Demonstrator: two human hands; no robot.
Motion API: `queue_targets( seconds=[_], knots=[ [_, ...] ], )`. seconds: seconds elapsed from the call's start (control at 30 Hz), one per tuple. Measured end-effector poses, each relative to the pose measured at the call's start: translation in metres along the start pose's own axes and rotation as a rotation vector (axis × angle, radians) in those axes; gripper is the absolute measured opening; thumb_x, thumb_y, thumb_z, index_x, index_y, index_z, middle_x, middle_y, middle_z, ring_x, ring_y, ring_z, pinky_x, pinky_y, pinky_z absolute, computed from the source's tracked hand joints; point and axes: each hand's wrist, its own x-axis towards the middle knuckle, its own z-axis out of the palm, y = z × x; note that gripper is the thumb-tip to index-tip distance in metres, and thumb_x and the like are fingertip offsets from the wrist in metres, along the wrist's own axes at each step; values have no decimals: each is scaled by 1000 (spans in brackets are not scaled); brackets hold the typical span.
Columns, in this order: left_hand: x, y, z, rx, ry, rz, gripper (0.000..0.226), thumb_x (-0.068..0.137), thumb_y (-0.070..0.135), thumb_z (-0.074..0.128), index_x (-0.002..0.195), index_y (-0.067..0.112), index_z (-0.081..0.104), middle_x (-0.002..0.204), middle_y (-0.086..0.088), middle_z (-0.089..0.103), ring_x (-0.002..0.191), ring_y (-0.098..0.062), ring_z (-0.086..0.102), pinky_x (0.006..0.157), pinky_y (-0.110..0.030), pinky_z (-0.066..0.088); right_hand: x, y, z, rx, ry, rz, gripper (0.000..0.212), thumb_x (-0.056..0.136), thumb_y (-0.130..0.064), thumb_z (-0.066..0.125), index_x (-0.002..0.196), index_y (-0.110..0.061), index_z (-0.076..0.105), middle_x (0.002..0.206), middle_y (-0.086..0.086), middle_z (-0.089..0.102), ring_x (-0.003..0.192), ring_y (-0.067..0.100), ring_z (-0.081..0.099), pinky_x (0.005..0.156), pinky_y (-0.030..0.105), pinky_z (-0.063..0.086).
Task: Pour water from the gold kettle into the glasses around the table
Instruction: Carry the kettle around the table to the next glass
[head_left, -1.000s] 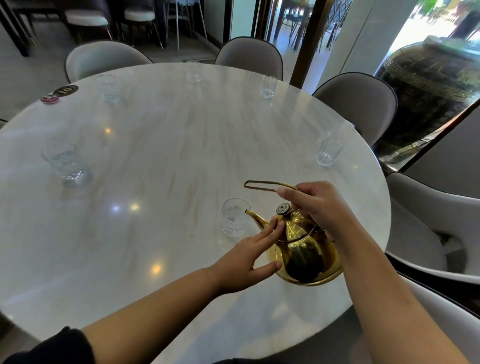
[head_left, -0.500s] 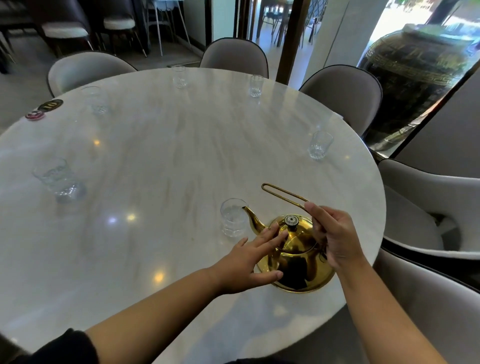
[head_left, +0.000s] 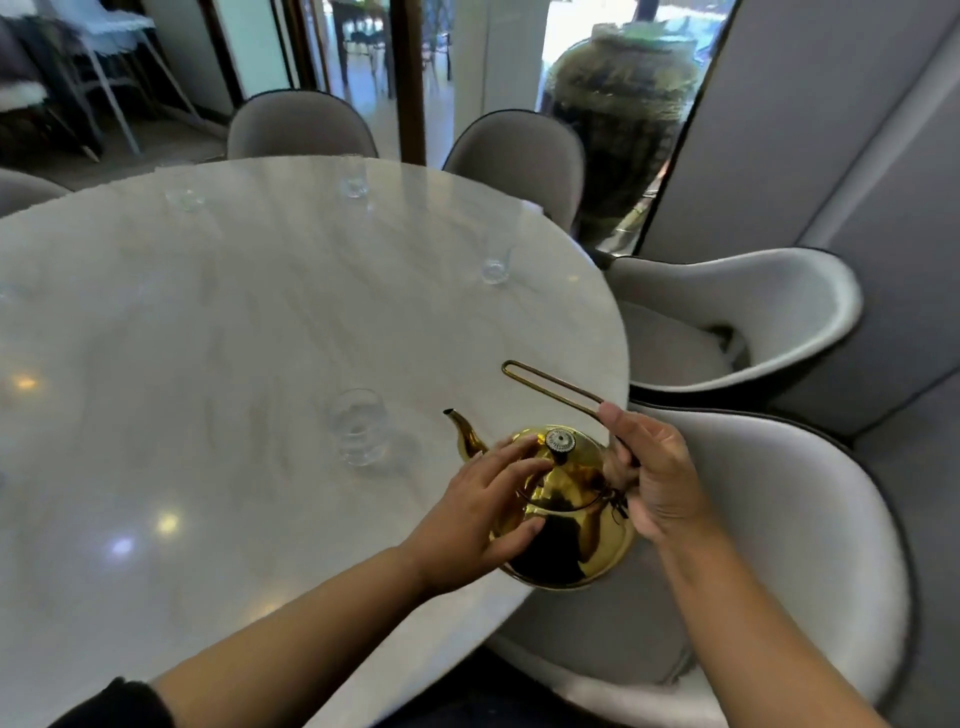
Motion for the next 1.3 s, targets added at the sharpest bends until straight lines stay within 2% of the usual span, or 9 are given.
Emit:
queue_targets(
  seconds=[0.2,0.33,0.4,0.5,0.6,0.77,0.93,1.1,1.3],
  knots=[
    [24,67,50,-50,-37,164,50,91,44,52,136,34,34,151,9,27,142,-15,23,109,-49,33,-62,-43,-71,-7,125,-127,45,49,-44,88,50,-19,51,37,-11,33,34,4,23,37,14,25],
    [36,128,95,-107,-88,215,50,92,48,46,139,41,29,153,16,21,144,-10,15,113,-47,28,-108,-71,-128,-34,244,-190,33,68,-24,78,44,-20,56,38,-12,30,35,4,18,41,25,11],
    [37,159,120,-153,-121,226,51,92,48,45,140,42,28,152,24,14,144,-4,8,117,-41,22,-131,-83,-158,-30,288,-208,38,63,-31,82,44,-20,51,38,-11,30,36,6,18,43,27,12],
    [40,200,162,-204,-163,236,51,93,44,45,141,33,32,154,19,15,144,-2,5,118,-40,19,-164,-97,-203,-48,330,-229,48,51,-45,87,50,-20,46,38,-11,32,34,6,20,40,22,16],
    [46,232,203,-233,-204,238,51,93,44,44,142,34,32,156,14,15,144,-3,5,116,-45,21,-193,-109,-245,-90,406,-228,42,57,-40,85,50,-19,49,37,-11,34,33,5,24,39,18,26],
    [63,269,260,-297,-325,222,51,93,46,44,141,42,28,154,24,9,144,-3,5,115,-47,25,-223,-119,-303,-141,544,-220,39,62,-37,76,42,-21,47,37,-10,34,36,8,25,52,26,30],
    [96,284,301,-289,-424,237,52,94,38,46,142,41,27,155,23,7,144,0,-1,118,-43,18,-221,-120,-354,-133,640,-211,38,65,-37,73,42,-21,46,37,-9,35,35,7,28,45,21,33],
    [150,285,339,-287,-469,236,51,94,40,46,141,44,25,152,28,5,142,5,-5,118,-38,15,-187,-124,-411,-115,670,-204,40,69,-32,71,41,-21,44,36,-9,33,34,6,27,40,16,32],
    [235,281,384,-292,-429,228,53,91,51,40,142,45,24,154,26,4,143,1,-6,117,-48,19,-119,-144,-486,-98,601,-194,45,66,-30,78,38,-21,44,34,-9,32,32,4,26,41,15,31]
  ],
)
